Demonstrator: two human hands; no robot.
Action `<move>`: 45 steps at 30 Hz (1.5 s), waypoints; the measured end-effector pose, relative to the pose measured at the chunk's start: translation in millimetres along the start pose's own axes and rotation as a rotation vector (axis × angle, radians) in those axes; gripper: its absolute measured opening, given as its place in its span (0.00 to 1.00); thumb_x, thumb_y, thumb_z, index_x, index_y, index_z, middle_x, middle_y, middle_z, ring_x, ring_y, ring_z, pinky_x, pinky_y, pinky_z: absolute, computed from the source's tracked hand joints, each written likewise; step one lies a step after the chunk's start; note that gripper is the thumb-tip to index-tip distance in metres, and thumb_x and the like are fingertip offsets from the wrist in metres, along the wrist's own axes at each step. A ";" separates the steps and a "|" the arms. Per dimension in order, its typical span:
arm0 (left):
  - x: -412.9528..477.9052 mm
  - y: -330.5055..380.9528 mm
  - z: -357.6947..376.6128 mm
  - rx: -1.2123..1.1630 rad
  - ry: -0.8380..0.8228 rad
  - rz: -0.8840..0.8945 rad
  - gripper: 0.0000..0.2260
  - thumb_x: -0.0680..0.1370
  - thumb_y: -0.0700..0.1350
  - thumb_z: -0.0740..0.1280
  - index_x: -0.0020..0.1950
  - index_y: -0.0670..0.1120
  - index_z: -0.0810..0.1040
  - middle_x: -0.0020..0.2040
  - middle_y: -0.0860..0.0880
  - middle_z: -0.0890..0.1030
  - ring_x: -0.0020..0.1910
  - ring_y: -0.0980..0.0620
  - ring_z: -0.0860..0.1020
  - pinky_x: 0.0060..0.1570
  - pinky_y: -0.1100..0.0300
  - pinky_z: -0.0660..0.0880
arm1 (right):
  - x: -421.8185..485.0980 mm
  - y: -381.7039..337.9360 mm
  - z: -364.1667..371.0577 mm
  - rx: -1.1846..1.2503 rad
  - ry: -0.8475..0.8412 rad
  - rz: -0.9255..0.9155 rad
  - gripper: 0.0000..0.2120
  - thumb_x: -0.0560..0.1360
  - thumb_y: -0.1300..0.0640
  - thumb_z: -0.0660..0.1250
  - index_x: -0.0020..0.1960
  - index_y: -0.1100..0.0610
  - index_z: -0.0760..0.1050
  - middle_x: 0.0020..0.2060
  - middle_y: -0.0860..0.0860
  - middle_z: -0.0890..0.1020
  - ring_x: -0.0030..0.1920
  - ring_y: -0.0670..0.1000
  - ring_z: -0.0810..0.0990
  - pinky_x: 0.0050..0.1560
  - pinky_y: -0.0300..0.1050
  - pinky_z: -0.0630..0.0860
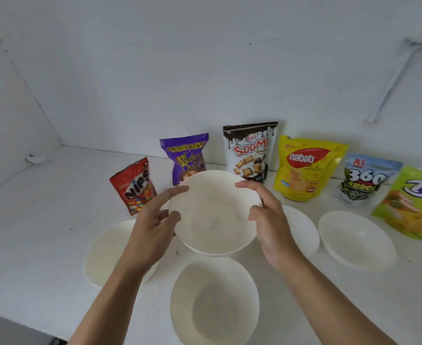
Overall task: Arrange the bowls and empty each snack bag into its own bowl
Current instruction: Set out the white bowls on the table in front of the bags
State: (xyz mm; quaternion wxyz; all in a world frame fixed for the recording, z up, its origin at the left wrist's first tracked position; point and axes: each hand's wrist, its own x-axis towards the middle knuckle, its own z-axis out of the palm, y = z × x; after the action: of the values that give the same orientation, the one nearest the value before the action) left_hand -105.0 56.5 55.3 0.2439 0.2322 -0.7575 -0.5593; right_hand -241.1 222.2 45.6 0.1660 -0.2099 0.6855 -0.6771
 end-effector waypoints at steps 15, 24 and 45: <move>-75.2 -22.6 129.2 0.334 -0.270 0.157 0.21 0.78 0.41 0.69 0.66 0.62 0.78 0.58 0.71 0.77 0.60 0.63 0.76 0.60 0.70 0.70 | -81.3 60.2 -151.6 -0.265 0.215 0.104 0.28 0.71 0.76 0.58 0.49 0.46 0.83 0.37 0.39 0.82 0.26 0.46 0.65 0.28 0.37 0.64; -97.5 -56.8 137.4 0.669 -0.249 0.210 0.21 0.73 0.43 0.68 0.64 0.59 0.78 0.58 0.68 0.77 0.66 0.56 0.73 0.61 0.51 0.61 | -114.7 103.2 -153.6 -0.380 0.115 0.217 0.29 0.71 0.73 0.56 0.49 0.40 0.80 0.37 0.57 0.78 0.27 0.47 0.67 0.29 0.36 0.65; -52.9 -46.6 -14.0 0.329 0.396 -0.079 0.06 0.79 0.44 0.70 0.43 0.54 0.79 0.40 0.52 0.82 0.43 0.53 0.80 0.39 0.59 0.73 | -7.5 44.6 -2.9 -0.512 -0.154 -0.323 0.04 0.77 0.58 0.68 0.50 0.50 0.77 0.36 0.46 0.80 0.39 0.46 0.79 0.40 0.35 0.74</move>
State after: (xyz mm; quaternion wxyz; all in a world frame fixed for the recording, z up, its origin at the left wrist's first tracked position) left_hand -51.6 66.9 8.3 0.3242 0.4032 -0.7662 -0.3812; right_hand -239.0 228.3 0.8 0.0494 -0.4017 0.7769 -0.4824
